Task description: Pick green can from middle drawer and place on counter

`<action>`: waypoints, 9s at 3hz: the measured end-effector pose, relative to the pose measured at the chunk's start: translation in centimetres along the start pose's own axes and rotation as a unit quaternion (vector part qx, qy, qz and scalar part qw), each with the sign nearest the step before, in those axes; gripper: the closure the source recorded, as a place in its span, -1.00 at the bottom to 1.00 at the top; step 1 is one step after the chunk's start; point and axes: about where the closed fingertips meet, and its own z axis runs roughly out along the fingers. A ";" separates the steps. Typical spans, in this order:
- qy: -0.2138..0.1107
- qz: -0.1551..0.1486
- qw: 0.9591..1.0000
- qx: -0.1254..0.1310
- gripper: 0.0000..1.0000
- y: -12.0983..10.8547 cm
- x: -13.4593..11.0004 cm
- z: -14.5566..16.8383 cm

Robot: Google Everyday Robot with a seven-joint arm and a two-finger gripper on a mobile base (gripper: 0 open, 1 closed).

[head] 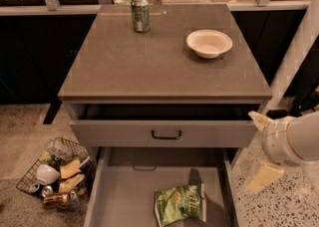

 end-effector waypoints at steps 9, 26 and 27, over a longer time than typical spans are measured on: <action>-0.053 0.002 0.992 -0.114 -1.00 11.9 5.0 29.8; -0.180 -0.105 0.962 -0.176 1.00 10.5 -12.1 19.3; -0.195 -0.103 0.963 -0.158 1.00 9.9 -12.6 15.5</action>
Offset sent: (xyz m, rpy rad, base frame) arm 0.0026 0.0287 -0.1647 0.0121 0.0245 0.0025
